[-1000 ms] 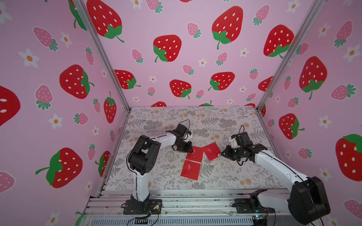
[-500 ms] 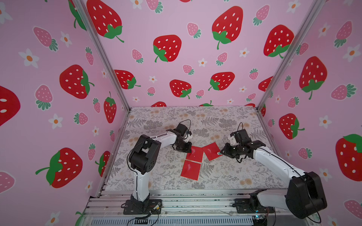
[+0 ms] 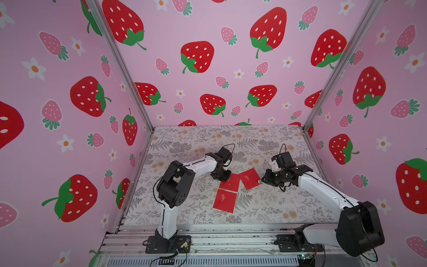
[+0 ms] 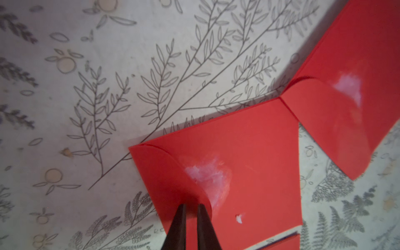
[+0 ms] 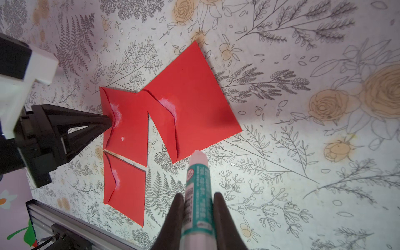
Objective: Seal the envelope with a glue stick
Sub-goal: Seal the envelope at the center of the board.
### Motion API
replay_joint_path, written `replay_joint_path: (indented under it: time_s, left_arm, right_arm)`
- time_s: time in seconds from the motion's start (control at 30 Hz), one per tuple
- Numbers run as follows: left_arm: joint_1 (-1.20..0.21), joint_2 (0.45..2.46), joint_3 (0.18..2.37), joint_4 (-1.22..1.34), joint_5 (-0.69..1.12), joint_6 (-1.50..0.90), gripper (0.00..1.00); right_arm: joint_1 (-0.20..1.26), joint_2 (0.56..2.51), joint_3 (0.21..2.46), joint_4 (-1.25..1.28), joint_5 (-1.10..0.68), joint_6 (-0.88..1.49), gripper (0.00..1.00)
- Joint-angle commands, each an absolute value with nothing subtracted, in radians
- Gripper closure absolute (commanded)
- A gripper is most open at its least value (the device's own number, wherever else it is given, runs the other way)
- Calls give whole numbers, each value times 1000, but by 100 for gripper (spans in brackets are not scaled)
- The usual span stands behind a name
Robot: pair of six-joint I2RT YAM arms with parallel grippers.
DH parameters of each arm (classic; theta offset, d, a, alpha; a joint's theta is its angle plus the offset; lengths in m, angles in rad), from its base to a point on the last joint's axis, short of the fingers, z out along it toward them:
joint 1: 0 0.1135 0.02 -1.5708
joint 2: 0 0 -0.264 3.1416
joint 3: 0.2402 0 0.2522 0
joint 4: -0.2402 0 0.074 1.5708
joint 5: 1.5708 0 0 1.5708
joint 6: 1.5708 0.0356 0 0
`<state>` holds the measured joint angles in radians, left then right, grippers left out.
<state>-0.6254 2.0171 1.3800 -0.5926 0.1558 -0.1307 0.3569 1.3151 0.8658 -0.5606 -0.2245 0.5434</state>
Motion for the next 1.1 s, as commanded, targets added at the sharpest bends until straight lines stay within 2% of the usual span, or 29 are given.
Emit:
replay_joint_path:
  time_s: [0.0, 0.8, 1.07]
  left_arm:
    - [-665, 2118, 1344, -716, 85, -146, 87]
    - [-766, 2227, 1317, -758, -20, -228, 85]
    - [-763, 2106, 1337, -712, -51, -194, 85]
  right_arm:
    - [350, 1286, 867, -587, -218, 511, 100]
    - [349, 1244, 837, -606, -184, 461, 100]
    - [349, 1253, 874, -634, -169, 462, 100]
